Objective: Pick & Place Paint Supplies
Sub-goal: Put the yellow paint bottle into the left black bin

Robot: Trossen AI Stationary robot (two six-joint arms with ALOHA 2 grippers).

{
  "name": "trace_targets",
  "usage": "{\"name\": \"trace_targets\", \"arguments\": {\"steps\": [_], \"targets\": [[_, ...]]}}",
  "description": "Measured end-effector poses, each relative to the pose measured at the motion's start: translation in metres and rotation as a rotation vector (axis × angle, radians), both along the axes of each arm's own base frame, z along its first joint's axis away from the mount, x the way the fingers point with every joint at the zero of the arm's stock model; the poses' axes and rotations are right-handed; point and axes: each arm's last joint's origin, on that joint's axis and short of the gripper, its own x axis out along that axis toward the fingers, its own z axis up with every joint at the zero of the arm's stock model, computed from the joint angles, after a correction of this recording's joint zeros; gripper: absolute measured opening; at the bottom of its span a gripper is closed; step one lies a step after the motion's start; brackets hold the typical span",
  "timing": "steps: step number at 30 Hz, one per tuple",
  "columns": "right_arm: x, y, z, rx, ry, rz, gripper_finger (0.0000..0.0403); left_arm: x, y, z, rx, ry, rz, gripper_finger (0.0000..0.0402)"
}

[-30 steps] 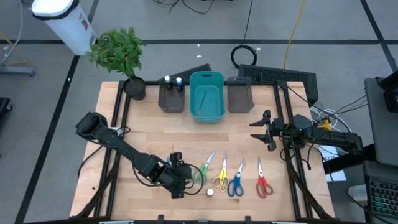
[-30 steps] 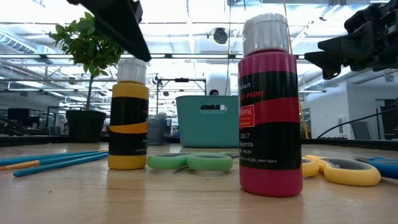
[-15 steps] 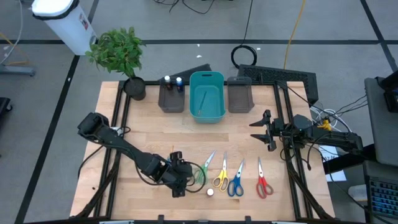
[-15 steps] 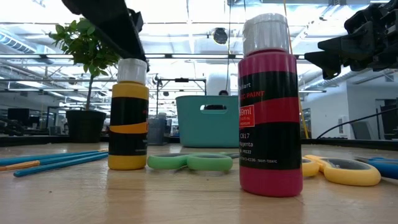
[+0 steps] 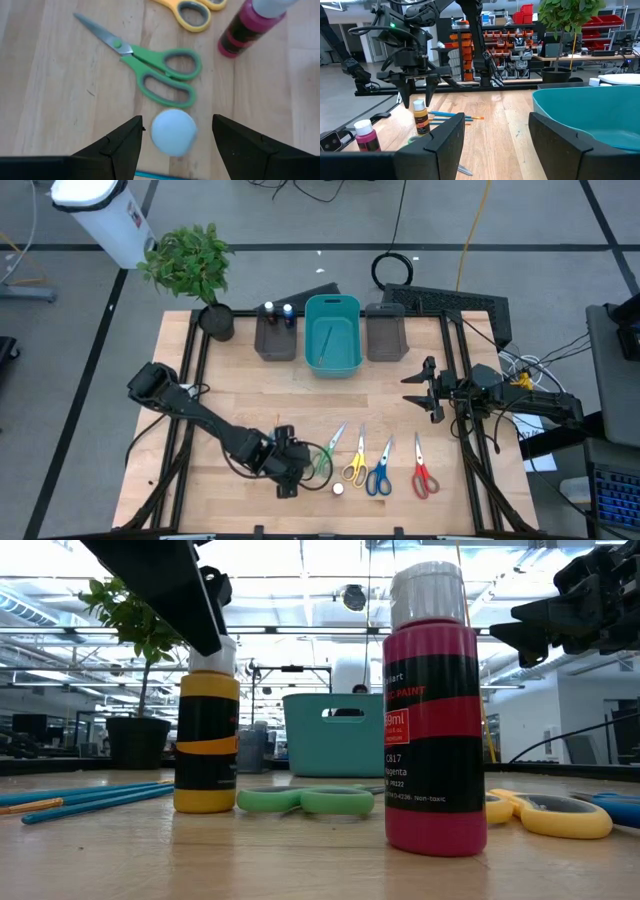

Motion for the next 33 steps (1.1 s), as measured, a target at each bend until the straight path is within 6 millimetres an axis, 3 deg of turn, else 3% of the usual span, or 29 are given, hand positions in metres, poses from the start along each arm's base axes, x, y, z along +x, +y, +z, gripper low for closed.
{"name": "trace_targets", "arguments": {"steps": [10, 21, 26, 33], "targets": [[0.0, 0.0, 0.0, 0.0, 0.0, 0.0, 0.0212, -0.001, 0.001, 0.0, 0.007, 0.01, 0.0, 0.0241], [0.0, 0.0, 0.0, 0.0, 0.0, 0.0, 0.0212, -0.001, 0.001, 0.0, 0.007, 0.01, -0.001, 0.0134], [0.0, 0.0, 0.0, 0.0, 0.0, 0.0, 0.0212, 0.001, 0.004, 0.0, -0.02, 0.008, 0.054, 0.0123], [0.0, 0.0, 0.0, 0.0, 0.0, 0.0, 0.0212, -0.003, 0.029, 0.031, -0.111, -0.055, 0.236, 0.0123]]}}
